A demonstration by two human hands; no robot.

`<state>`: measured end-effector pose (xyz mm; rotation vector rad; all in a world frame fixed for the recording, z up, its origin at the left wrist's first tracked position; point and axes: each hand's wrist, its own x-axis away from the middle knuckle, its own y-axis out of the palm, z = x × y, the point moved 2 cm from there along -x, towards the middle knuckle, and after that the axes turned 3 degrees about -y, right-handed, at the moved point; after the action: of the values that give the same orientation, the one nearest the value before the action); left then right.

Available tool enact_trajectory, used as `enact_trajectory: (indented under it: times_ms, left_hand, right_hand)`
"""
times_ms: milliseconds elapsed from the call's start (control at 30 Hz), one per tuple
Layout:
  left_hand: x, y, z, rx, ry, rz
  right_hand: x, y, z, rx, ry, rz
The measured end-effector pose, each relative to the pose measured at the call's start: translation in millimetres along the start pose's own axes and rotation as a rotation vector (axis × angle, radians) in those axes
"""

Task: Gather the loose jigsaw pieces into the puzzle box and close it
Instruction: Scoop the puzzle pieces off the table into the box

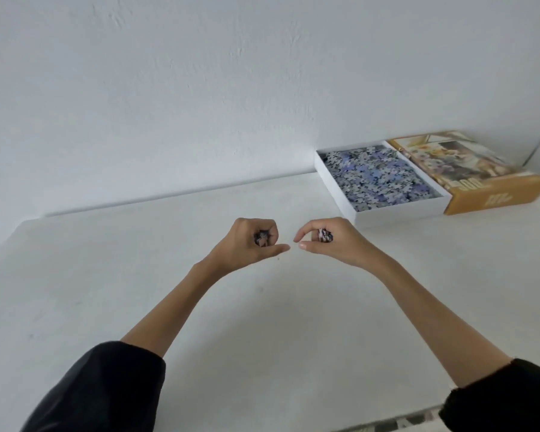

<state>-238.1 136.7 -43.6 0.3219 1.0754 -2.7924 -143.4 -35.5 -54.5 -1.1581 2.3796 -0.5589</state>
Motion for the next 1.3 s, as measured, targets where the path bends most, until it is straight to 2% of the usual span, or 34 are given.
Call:
enact_trajectory:
  times_ms: [400, 567, 667, 800, 967, 1033, 1100, 1200, 1300]
  left_hand:
    - [-156.4, 78.5, 51.0, -0.029, 0.065, 0.139]
    - [-211.0, 95.0, 40.9, -0.115, -0.002, 0.213]
    - [-235.1, 108.0, 32.1, -0.126, -0.070, 0.186]
    - [-250.9, 127.4, 20.1, -0.126, -0.133, 0.080]
    - [-249.5, 135.0, 8.7, -0.183, -0.103, 0.150]
    - [-247.9, 135.3, 2.9, -0.208, -0.070, 0.224]
    - [-247.8, 137.0, -5.3, -0.261, -0.077, 0.228]
    - [-249.1, 142.2, -17.1, -0.425, -0.143, 0.117]
    - [-250.2, 142.0, -21.3, -0.493, -0.180, 0.034]
  right_hand:
    - [-45.4, -155.7, 66.0, 0.224, -0.062, 0.112]
    - [-69.2, -193.7, 99.3, 0.310, -0.053, 0.188]
    - [-81.5, -205.9, 123.6, 0.347, -0.011, 0.217]
    - [-87.0, -209.6, 147.0, 0.315, -0.004, 0.153]
    - [-79.1, -214.2, 164.5, 0.395, -0.045, 0.269]
    - [-76.2, -217.4, 170.7, 0.480, 0.015, 0.323]
    - [-73.3, -218.7, 175.6, 0.575, 0.118, 0.313]
    - [-69.4, -216.6, 178.5, 0.712, 0.247, 0.279]
    - [-68.6, -211.2, 179.4, 0.837, 0.268, 0.259]
